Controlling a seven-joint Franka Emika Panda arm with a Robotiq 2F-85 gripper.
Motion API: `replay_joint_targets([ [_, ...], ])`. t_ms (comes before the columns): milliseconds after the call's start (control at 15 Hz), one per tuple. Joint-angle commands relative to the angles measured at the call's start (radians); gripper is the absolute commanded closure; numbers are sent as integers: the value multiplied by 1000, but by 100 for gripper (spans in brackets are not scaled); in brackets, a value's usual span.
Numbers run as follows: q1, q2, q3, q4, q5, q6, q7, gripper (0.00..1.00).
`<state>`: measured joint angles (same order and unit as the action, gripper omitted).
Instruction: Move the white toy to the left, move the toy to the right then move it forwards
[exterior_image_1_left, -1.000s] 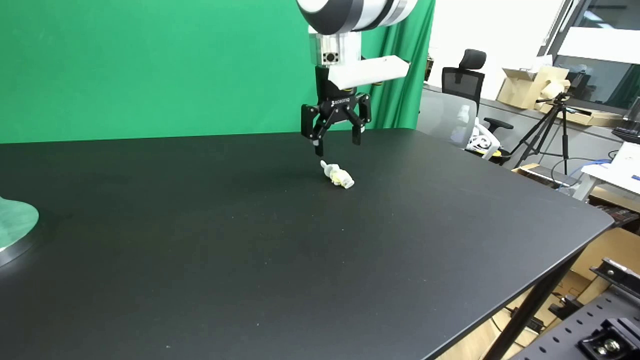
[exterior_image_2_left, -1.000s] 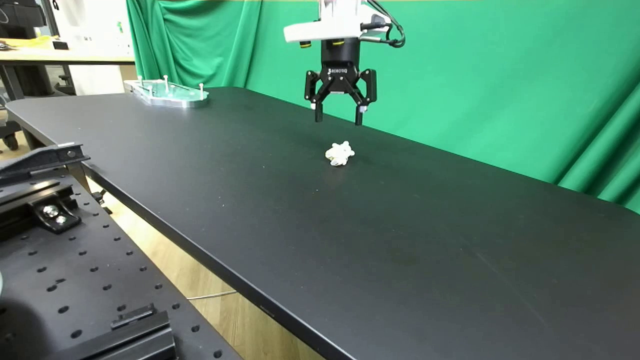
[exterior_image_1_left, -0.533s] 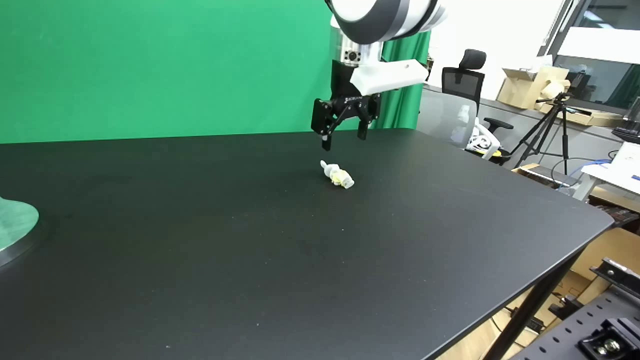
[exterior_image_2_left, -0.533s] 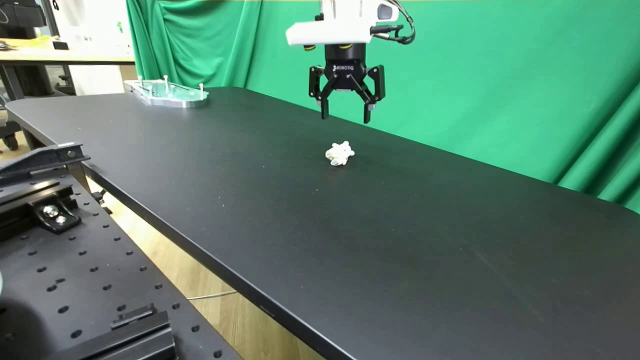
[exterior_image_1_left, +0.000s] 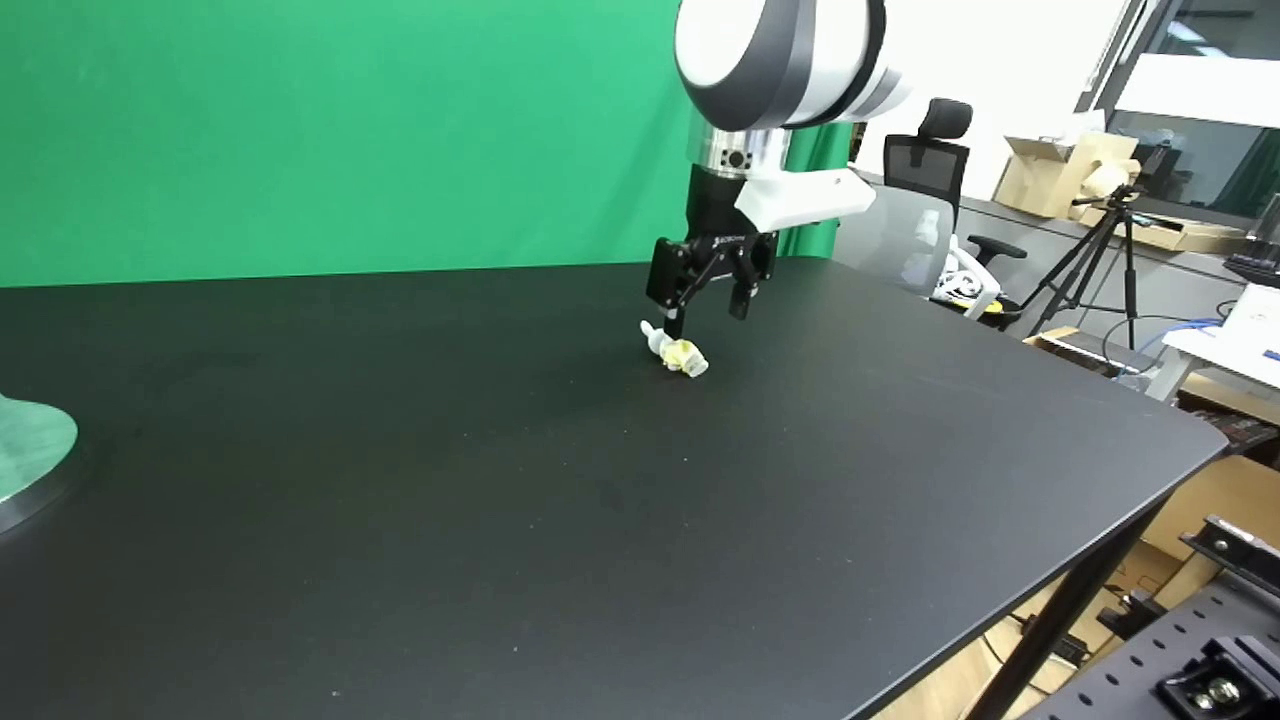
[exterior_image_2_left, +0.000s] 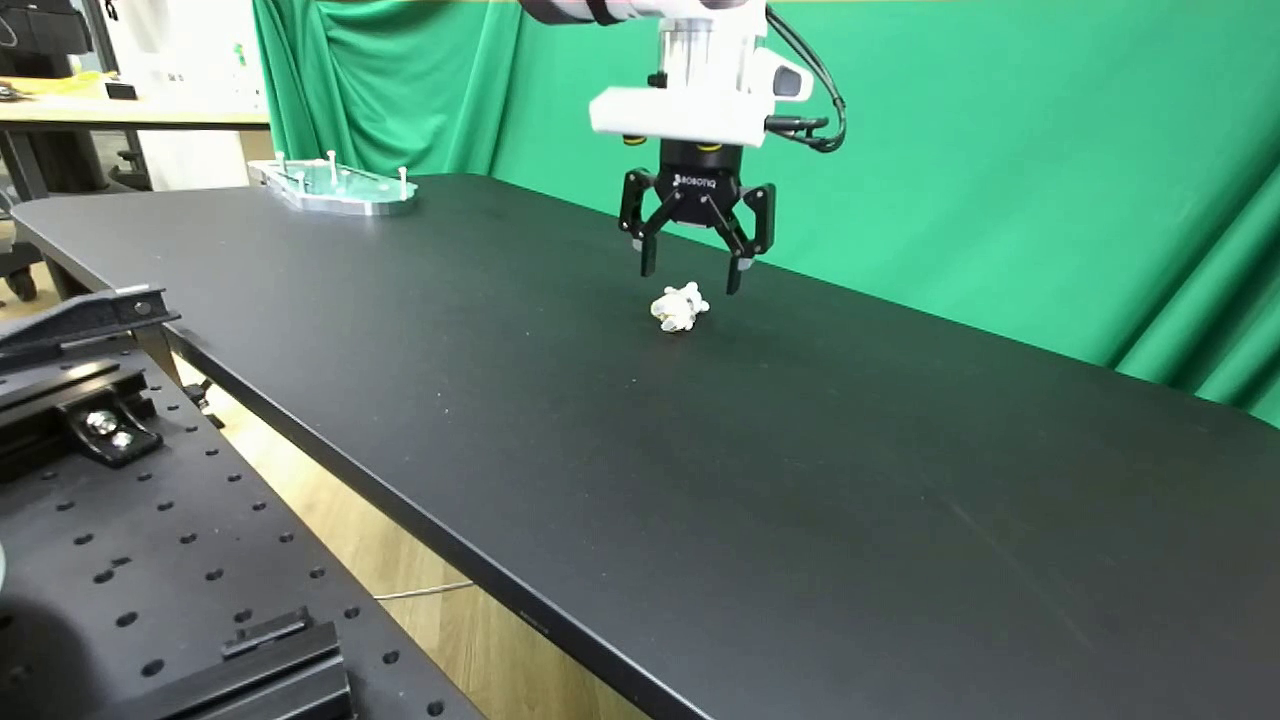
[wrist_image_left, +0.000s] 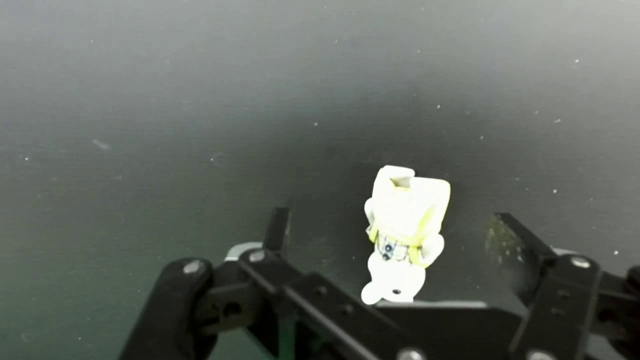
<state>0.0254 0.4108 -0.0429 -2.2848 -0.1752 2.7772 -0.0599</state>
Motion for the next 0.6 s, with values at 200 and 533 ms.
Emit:
replay_joint_targets([
  [200, -34, 77, 33, 84, 42, -20, -57, 12],
  [533, -38, 121, 42, 142, 43, -23, -73, 52],
])
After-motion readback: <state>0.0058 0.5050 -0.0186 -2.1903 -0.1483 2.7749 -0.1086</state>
